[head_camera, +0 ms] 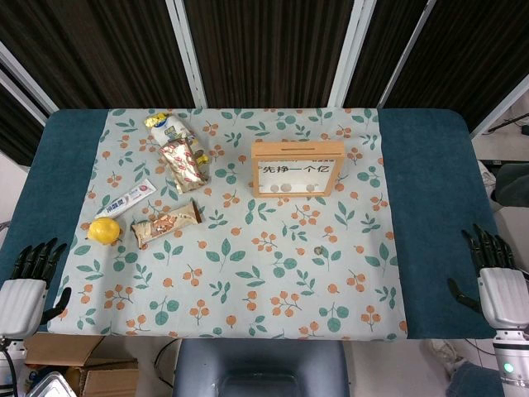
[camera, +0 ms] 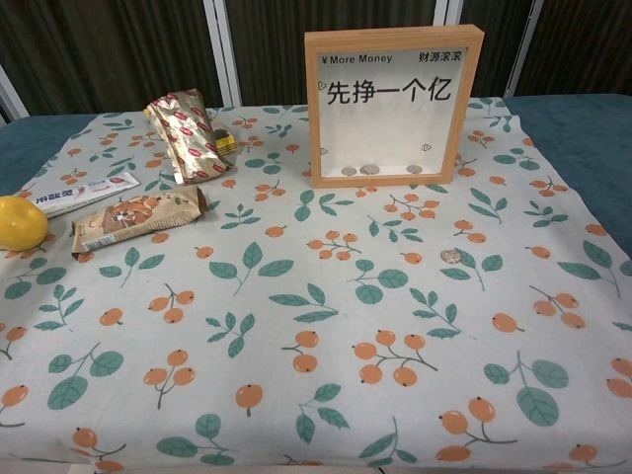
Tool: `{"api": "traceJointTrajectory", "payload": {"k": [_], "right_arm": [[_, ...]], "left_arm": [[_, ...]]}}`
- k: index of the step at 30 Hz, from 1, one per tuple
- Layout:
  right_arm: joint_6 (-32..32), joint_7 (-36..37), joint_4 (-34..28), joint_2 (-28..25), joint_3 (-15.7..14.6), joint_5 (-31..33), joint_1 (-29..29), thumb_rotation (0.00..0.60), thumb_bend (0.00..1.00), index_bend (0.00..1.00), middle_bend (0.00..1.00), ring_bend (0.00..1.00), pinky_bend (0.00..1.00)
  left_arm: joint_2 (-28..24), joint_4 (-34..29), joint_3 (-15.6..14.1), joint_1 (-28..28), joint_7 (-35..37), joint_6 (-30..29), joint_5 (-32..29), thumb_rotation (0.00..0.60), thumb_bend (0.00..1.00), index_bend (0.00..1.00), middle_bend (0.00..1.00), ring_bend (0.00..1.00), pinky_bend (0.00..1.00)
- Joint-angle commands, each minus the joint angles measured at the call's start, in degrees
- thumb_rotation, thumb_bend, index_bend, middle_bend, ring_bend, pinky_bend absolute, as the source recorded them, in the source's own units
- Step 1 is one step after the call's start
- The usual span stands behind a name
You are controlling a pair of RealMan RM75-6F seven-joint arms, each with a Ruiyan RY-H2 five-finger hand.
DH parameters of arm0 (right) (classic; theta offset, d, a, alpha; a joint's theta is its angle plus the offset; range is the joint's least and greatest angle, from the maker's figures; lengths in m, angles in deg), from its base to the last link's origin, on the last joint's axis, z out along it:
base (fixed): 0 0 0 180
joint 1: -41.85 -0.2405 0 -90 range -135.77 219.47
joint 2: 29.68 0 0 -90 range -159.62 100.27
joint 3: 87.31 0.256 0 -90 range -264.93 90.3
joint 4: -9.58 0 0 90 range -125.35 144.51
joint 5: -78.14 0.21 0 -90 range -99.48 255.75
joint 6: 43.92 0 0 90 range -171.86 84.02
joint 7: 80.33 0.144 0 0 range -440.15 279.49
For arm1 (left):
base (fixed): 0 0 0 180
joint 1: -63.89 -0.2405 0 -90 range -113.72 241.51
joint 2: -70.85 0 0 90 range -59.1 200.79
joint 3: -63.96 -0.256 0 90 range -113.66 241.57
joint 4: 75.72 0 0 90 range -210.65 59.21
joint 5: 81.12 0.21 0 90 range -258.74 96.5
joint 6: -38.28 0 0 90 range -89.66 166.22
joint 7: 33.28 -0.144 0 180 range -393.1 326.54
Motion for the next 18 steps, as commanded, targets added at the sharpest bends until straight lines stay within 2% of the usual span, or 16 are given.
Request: {"api": "traceJointTrajectory", "payload": {"k": [1,18], "right_arm": [[0.15,0.32,0.11,0.03,-0.02,-0.07,0.10,0.600,0.45,0.00,0.00,0.00,0.00],[-0.26,-1.14,0.08,0.67,-0.32,-0.52,-0.12,0.600,0.45,0.00,0.00,0.00,0.00]], "left_arm": [[0.12,0.12,-0.05,0.05,-0.06,0.19,-0.10,0.600,0.40,0.00,0.00,0.00,0.00],[-0.39,-0.37,-0.04,0.24,-0.08,0.11,0.21,0.600,0.40,0.00,0.00,0.00,0.00]]}}
